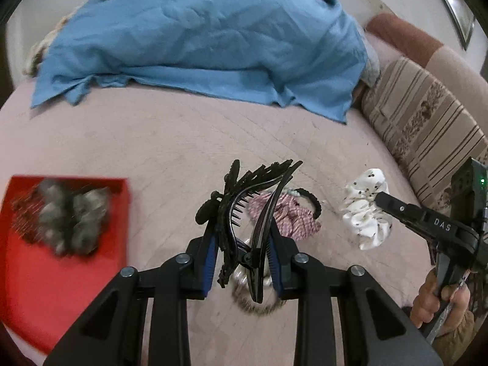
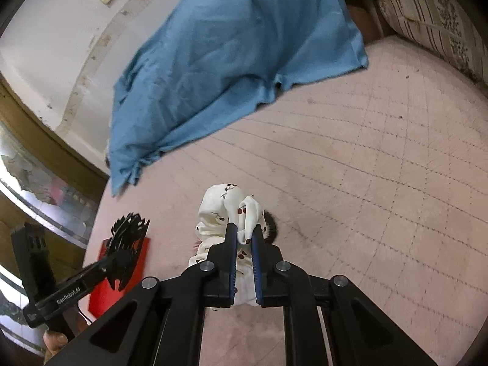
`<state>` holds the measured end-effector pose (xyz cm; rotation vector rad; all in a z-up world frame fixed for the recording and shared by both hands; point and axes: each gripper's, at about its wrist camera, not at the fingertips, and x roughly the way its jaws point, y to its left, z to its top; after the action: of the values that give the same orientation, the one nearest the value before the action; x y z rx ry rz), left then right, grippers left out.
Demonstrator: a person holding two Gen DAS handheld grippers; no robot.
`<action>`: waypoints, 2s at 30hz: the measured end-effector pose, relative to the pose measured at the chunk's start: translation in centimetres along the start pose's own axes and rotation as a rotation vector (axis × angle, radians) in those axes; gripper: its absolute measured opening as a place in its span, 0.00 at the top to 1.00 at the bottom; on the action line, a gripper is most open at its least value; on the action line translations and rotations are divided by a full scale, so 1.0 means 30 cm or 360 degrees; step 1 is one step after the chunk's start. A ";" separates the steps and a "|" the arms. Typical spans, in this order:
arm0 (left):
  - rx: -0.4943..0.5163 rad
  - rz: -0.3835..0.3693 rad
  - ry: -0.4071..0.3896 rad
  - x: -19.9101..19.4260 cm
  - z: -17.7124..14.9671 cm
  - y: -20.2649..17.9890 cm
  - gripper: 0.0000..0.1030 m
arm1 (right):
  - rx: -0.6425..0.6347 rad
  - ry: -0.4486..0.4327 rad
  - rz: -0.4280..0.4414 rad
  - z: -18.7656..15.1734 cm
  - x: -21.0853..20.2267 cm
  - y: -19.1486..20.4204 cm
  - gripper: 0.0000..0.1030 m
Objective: Organize jewelry
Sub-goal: 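Carry the claw clip and white scrunchie into the red tray and release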
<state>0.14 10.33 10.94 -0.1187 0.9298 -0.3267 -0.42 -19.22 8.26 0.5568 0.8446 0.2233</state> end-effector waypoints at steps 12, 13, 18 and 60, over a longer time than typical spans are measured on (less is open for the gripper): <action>-0.0422 0.0446 -0.0043 -0.269 -0.225 0.431 0.72 | -0.0346 0.0159 0.0188 -0.149 0.004 0.393 0.90; -0.0475 0.0479 -0.0041 -0.287 -0.248 0.487 0.72 | -0.0388 0.0190 0.0207 -0.175 0.025 0.442 0.90; -0.0624 0.0526 -0.0036 -0.319 -0.301 0.641 0.72 | -0.0561 0.0328 0.0283 -0.288 0.141 0.658 0.90; -0.0413 0.0643 -0.0256 -0.473 -0.313 0.445 0.33 | -0.0908 0.0325 0.0145 -0.522 0.135 0.787 0.29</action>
<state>-12.24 27.95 13.02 -0.1880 0.8107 0.1769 -8.97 8.02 10.26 0.0358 0.9041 0.5897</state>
